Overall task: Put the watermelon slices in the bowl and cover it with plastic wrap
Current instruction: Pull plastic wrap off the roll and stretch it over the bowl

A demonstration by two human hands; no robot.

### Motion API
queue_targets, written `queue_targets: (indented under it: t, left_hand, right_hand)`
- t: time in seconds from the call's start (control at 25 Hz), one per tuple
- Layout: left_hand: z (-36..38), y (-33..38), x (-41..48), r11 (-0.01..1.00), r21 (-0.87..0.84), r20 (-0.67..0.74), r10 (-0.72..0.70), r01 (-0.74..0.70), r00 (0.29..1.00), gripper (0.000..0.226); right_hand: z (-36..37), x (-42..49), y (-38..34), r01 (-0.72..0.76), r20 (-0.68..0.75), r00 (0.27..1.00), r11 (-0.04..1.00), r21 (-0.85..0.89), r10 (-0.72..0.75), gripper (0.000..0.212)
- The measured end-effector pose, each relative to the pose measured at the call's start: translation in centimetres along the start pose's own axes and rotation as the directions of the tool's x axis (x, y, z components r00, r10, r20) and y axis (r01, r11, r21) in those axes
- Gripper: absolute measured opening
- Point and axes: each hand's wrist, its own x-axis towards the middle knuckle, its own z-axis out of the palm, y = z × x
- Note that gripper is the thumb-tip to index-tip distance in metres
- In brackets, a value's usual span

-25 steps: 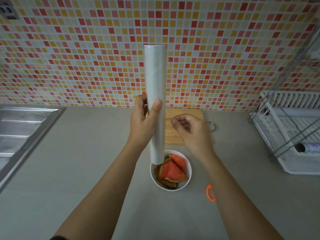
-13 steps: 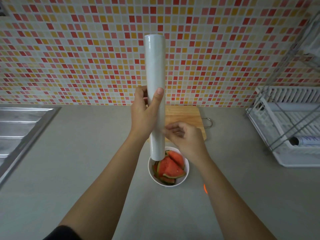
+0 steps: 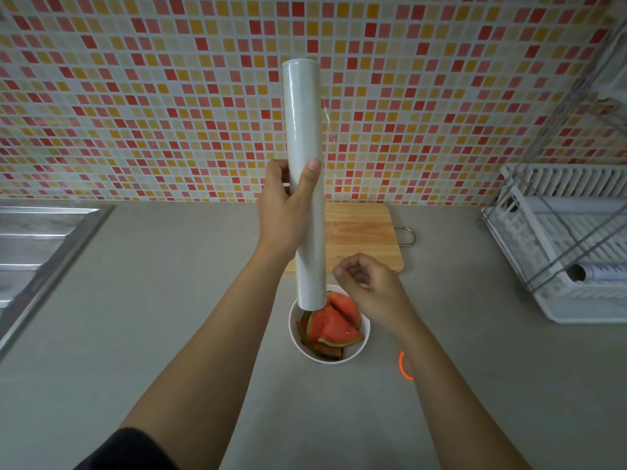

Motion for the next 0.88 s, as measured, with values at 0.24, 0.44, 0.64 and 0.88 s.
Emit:
queue_targets:
  t: [0.24,0.44,0.64,0.88]
  left_hand:
    - [0.2,-0.1,0.5,1.000,0.008,-0.010,0.016,-0.016,1.000,0.032]
    - [0.5,-0.1,0.8,1.000,0.002,-0.024,0.026,-0.026,0.999,0.033]
    - [0.5,0.0,0.8,1.000,-0.030,-0.044,0.004,-0.005,0.999,0.024]
    - [0.7,0.1,0.6,1.000,0.018,-0.030,0.022,-0.022,0.999,0.021]
  right_hand:
    - [0.2,-0.5,1.0,-0.048,-0.018,0.999,0.998,-0.029,0.047,0.012]
    - [0.8,-0.6,0.3,-0.061,-0.010,0.998,0.997,0.043,0.062,0.014]
    - [0.0,-0.2,0.8,-0.026,-0.039,0.999,0.998,0.049,0.028,0.008]
    - [0.7,-0.8,0.4,-0.008,-0.032,0.999,1.000,0.010,0.008,0.015]
